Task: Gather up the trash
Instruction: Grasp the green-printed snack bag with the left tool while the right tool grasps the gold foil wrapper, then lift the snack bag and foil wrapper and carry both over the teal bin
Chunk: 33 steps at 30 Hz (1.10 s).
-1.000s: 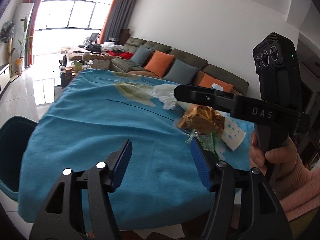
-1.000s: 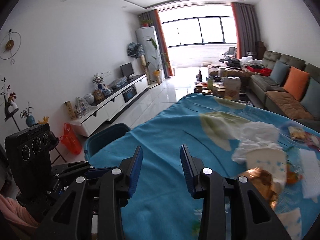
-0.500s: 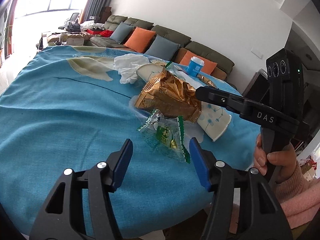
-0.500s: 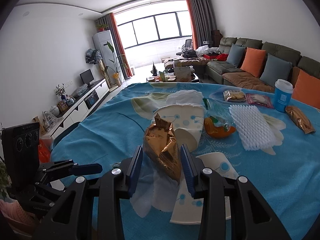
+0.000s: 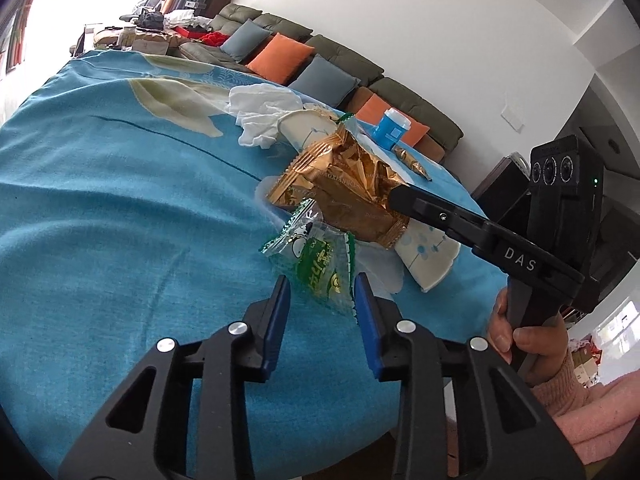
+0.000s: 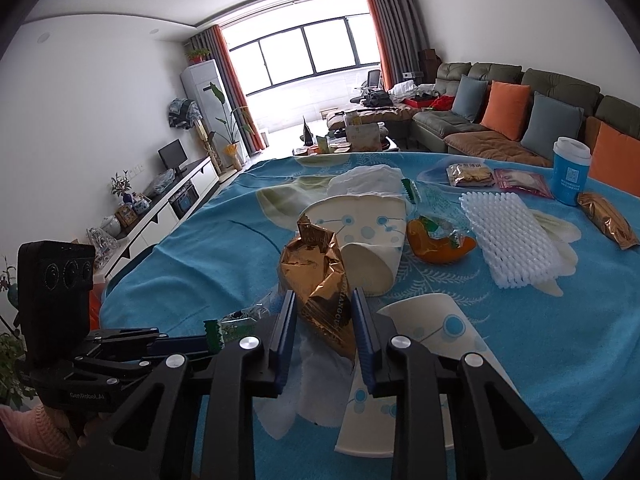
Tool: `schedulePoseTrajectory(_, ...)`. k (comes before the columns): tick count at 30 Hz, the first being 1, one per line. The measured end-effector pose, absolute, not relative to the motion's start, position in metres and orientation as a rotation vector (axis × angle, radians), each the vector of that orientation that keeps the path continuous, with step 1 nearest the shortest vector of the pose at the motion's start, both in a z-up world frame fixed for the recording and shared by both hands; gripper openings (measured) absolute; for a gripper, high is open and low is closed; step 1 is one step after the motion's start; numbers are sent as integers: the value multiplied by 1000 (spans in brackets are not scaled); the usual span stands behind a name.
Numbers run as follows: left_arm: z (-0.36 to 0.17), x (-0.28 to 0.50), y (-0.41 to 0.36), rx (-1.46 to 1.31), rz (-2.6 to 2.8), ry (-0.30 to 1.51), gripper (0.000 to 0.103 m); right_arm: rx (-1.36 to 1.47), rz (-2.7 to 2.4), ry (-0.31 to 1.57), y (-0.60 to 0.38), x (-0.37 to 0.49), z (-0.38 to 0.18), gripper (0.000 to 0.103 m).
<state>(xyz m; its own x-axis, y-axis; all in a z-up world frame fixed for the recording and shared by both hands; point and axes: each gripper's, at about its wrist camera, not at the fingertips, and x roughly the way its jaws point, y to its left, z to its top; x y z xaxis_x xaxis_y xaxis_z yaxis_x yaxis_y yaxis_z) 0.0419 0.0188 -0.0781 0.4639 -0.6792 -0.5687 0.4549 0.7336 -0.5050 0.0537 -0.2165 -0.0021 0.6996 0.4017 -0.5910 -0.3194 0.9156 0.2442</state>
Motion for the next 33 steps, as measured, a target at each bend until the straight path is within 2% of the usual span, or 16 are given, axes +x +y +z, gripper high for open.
schedulePoseTrajectory(8, -83, 47, 15, -321, -737, 861, 31, 140, 414, 694, -215, 56, -3, 16)
schedulePoseTrajectory(14, -86, 52, 18, -360, -736, 865, 11, 152, 425, 694, -214, 55, -2, 15)
schedulePoseTrajectory(17, -82, 49, 21, -355, -726, 839, 6, 158, 433, 694, -214, 55, -2, 14)
schedulePoseTrajectory(18, -81, 48, 22, -348, -720, 829, 6, 162, 438, 693, -213, 55, -2, 10)
schedulePoseTrajectory(27, -66, 37, 38, -306, -664, 774, 6, 181, 483, 686, -204, 57, 3, 10)
schedulePoseTrajectory(29, -64, 34, 45, -303, -651, 765, 6, 186, 494, 684, -201, 58, 4, 5)
schedulePoseTrajectory(33, -59, 27, 60, -295, -619, 748, 6, 187, 517, 683, -192, 61, 6, 5)
